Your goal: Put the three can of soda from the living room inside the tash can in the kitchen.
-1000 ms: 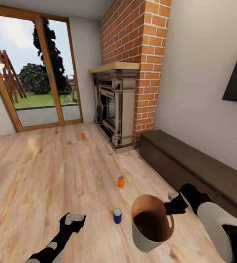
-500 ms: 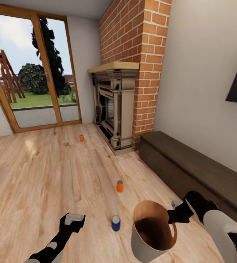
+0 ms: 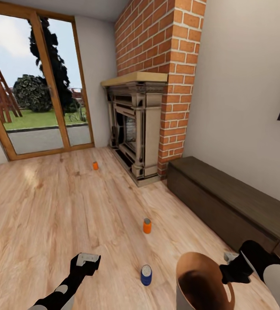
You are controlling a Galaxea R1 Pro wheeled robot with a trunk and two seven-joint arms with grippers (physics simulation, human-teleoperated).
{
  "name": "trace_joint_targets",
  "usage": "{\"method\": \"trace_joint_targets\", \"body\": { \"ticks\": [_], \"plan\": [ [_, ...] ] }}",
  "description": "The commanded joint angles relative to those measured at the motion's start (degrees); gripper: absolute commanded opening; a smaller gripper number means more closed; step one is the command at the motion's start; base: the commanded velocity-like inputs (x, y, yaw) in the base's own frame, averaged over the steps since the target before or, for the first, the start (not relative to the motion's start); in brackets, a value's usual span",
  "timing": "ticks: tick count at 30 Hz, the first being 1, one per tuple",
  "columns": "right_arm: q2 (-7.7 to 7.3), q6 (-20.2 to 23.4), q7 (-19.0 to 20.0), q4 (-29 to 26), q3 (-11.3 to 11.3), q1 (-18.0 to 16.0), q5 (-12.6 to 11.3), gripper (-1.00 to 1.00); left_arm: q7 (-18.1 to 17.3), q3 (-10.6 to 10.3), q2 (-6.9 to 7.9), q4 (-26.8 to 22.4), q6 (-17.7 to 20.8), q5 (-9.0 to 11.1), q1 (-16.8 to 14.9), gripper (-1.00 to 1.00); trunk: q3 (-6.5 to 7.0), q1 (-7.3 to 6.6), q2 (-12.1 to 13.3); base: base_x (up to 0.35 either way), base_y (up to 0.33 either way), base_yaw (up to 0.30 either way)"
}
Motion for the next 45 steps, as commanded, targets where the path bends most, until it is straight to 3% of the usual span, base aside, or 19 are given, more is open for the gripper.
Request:
{"method": "trace_joint_targets", "body": {
  "ticks": [1,3,5,9,25,29,35,39,41,45],
  "plan": [
    [-0.22,0.45,0.32,-0.06,-0.92,0.33,-1.31,-1.00,0.00,0.00,0.00,0.00,0.08,0.00,0.00,1.00,0.01,0.00,0.00,0.246,0.236,-0.059],
    [-0.64,0.35,0.29,-0.17,-2.23,1.00,-1.29,-1.00,0.00,0.00,-0.01,0.00,0.20,0.01,0.00,1.00,0.02,0.00,0.00,0.247,0.233,-0.085],
    [-1.45,0.22,0.20,-0.33,-4.98,1.93,-1.21,-1.00,0.04,-0.04,-0.01,0.00,0.33,0.00,0.00,1.00,0.06,0.00,0.00,0.159,0.125,-0.100],
    [-2.32,0.13,0.55,-0.33,-6.13,2.28,-1.18,-1.00,0.07,-0.10,-0.05,0.00,0.36,-0.07,0.00,1.00,0.10,0.00,0.00,0.112,-0.101,-0.036],
    [-3.20,0.24,-0.09,-0.33,-6.54,3.31,-1.08,-1.00,-0.13,-0.18,-0.07,0.00,0.41,-0.16,0.00,1.00,0.11,0.00,0.00,0.033,-0.176,-0.003],
    [-3.23,0.27,-0.11,-0.28,-6.54,4.02,-1.08,-1.00,-2.12,-0.25,-0.06,0.00,4.54,-0.16,0.00,1.00,0.11,0.00,0.00,0.105,0.227,0.000],
    [-3.25,0.20,-0.11,-0.31,-6.54,4.89,-1.11,-1.00,-2.86,-0.55,-0.11,-0.01,6.61,-0.21,0.00,1.00,0.11,0.00,0.00,0.177,0.283,0.000],
    [-3.32,0.19,-0.11,-0.32,-6.57,5.29,-1.09,-1.00,-2.93,-2.67,-0.14,0.00,7.97,-0.21,0.00,1.00,0.11,0.00,0.00,0.218,0.268,0.000],
    [-3.32,0.19,-0.11,-0.32,-6.57,5.73,-1.08,-1.00,-2.87,-4.97,-0.14,-0.01,8.80,-0.10,0.00,1.00,0.11,0.00,0.00,0.179,0.195,0.000],
    [-3.30,0.20,-0.13,-0.32,-6.61,6.28,-1.14,-1.00,-2.78,-5.38,-0.10,-0.07,8.81,0.04,0.00,1.00,0.11,0.00,0.00,0.057,0.060,0.000]
  ]
}}
